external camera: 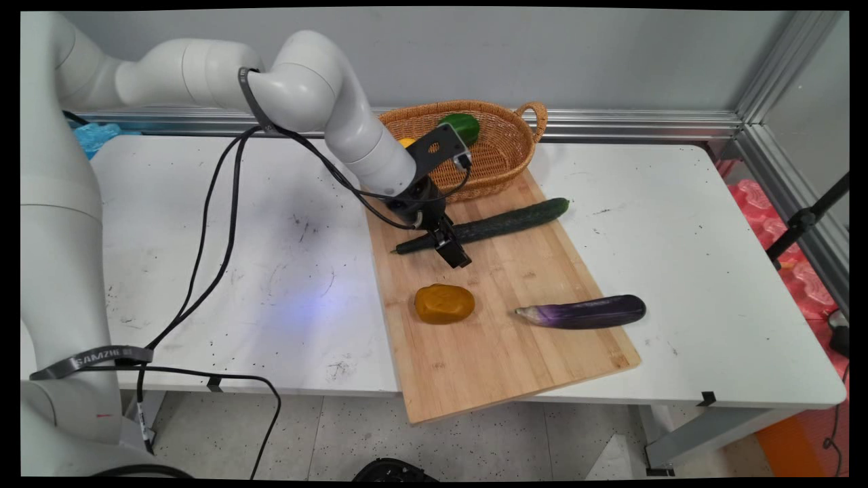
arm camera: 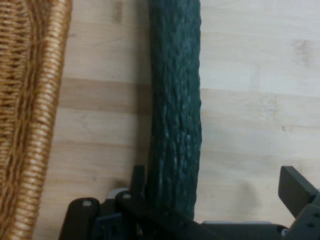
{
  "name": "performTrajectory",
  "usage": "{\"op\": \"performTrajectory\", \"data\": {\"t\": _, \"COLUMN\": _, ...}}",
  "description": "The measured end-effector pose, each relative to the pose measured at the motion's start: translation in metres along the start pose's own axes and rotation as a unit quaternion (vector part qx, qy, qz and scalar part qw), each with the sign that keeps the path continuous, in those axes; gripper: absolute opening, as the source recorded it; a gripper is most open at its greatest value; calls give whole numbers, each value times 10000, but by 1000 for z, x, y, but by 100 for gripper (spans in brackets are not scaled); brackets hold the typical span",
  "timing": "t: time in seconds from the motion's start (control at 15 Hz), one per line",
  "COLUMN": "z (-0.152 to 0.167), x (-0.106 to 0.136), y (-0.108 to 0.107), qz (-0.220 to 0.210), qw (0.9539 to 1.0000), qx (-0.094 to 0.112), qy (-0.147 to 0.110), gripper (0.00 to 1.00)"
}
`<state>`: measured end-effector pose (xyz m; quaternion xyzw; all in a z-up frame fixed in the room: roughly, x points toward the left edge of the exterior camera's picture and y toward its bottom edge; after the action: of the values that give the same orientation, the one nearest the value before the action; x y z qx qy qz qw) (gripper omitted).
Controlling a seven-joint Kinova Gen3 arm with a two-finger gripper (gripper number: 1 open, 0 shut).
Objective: Pick up the cucumber from the cutting board
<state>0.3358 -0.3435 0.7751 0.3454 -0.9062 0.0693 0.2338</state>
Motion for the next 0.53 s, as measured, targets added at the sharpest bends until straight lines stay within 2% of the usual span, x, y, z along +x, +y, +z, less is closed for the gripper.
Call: {"op": "performTrajectory", "data": {"t": 0.53, "z": 1, "x": 5, "y": 5, "qz": 65, "qw": 10000, "qx": -24, "qy": -8, "gripper": 100}}
